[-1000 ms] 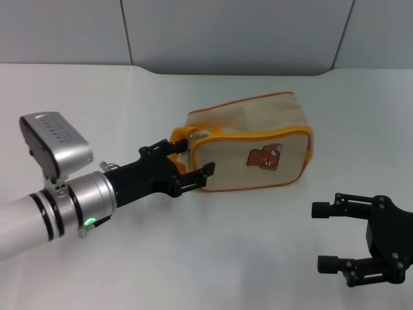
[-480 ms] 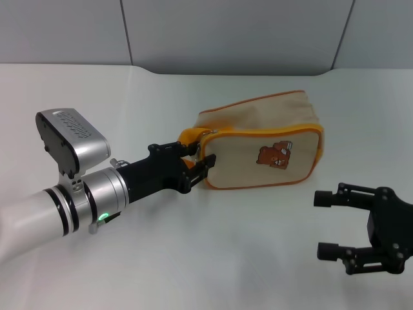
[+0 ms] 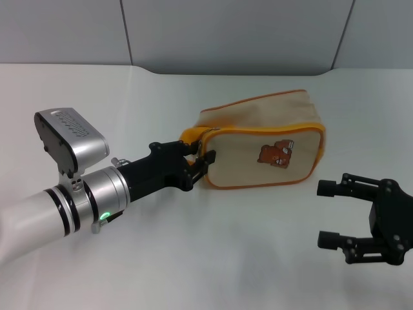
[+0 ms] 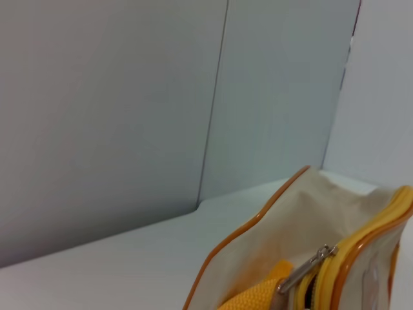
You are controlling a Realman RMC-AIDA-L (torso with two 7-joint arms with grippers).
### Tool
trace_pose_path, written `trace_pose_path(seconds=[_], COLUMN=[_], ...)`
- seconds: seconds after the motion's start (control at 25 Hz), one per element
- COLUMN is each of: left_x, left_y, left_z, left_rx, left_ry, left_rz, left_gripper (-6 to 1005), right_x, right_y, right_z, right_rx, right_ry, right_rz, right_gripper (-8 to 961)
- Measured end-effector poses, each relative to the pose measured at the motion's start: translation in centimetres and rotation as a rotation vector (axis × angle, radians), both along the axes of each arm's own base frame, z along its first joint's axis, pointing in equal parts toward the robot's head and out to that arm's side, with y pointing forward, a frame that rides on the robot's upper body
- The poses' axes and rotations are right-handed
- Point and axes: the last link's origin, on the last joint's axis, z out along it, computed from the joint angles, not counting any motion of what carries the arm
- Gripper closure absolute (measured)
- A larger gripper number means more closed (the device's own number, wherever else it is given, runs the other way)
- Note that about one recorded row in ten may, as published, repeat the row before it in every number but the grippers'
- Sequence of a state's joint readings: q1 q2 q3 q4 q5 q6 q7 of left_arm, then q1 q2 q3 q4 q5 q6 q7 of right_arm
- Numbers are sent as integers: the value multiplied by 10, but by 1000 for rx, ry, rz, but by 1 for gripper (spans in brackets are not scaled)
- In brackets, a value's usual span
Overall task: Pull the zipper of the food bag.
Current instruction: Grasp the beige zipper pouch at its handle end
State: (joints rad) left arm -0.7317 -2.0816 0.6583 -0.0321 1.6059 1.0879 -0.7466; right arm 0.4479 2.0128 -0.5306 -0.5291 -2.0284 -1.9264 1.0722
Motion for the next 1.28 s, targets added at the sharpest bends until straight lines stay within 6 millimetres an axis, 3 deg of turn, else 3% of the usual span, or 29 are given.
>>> trace_pose_path(seconds=[0.2,0.36,0.48,0.68,0.76,0.84,1.08,1.28], left_x=[2,-3,-8,-18,-21,-21,-15,-4], left_y=[-11,-16,-20,-28,-30,-30,-20,-16], left_z=[5,13,22,42,64,71,111,115], left_rx=[6,15,-4,-58,-77,-85,-97,-131], left_ry=[-45,-54,-58,-37,-27,-29,-4,26], left_rz=[-69,-102,-117,-170,-225,-242,-332,-386], left_gripper=[698,716,781,833,838,844,847,849], right_x=[-1,-2,-3,-10,-14,-16,-35,-52], right_y=[3,7,9,19,26,28,52,65], right_z=[1,-5,-9,-13,-15,-16,-39,-53], right_rx=[73,238,295,412,502,532,687,721], right_ry=[36,107,128,154,137,124,25,-12], right_rz=[-16,-31,-27,-2,49,73,216,286], right_gripper=[113,113,115,119,121,122,127,131])
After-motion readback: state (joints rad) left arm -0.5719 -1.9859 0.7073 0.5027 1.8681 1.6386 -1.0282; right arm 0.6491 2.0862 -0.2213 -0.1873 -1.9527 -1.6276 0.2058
